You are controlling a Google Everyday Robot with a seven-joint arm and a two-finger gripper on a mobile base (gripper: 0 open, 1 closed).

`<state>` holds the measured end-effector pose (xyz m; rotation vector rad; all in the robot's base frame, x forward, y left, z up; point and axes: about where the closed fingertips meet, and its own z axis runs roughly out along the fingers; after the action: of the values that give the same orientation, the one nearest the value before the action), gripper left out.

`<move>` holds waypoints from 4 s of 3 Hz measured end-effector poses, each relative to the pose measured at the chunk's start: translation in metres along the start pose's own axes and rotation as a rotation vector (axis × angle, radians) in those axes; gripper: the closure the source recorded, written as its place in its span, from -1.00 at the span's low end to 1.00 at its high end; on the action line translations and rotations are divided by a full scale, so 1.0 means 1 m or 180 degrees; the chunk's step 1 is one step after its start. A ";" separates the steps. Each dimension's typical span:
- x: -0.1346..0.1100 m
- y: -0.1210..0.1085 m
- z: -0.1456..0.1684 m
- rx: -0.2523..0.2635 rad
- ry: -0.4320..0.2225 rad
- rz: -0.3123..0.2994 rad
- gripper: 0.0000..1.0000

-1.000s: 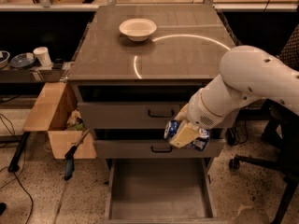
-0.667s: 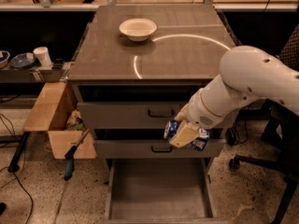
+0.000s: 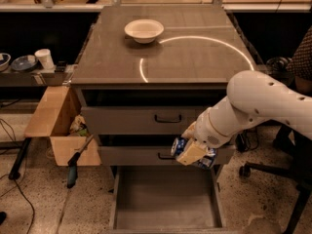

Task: Place pepsi can into bottom drawer

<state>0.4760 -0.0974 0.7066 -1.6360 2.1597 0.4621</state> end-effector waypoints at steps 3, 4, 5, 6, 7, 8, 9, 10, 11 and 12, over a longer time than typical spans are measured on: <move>0.048 0.003 0.084 -0.0246 -0.0044 0.0255 1.00; 0.055 0.005 0.100 -0.0277 -0.0098 0.0259 1.00; 0.065 0.009 0.125 -0.0354 -0.0141 0.0284 1.00; 0.076 0.010 0.146 -0.0364 -0.0158 0.0344 1.00; 0.085 0.010 0.162 -0.0352 -0.0116 0.0401 1.00; 0.099 0.008 0.185 -0.0196 0.0065 0.0527 1.00; 0.099 0.008 0.185 -0.0197 0.0066 0.0525 1.00; 0.106 0.006 0.194 -0.0174 0.0103 0.0574 1.00; 0.121 0.003 0.206 -0.0175 0.0146 0.0677 1.00; 0.137 0.001 0.220 -0.0162 0.0208 0.0781 1.00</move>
Offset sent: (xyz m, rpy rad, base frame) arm -0.0030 -0.0012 -0.1126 0.0472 0.1078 -0.0432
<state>0.4660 -0.1051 0.4479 -1.4353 2.4291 0.5450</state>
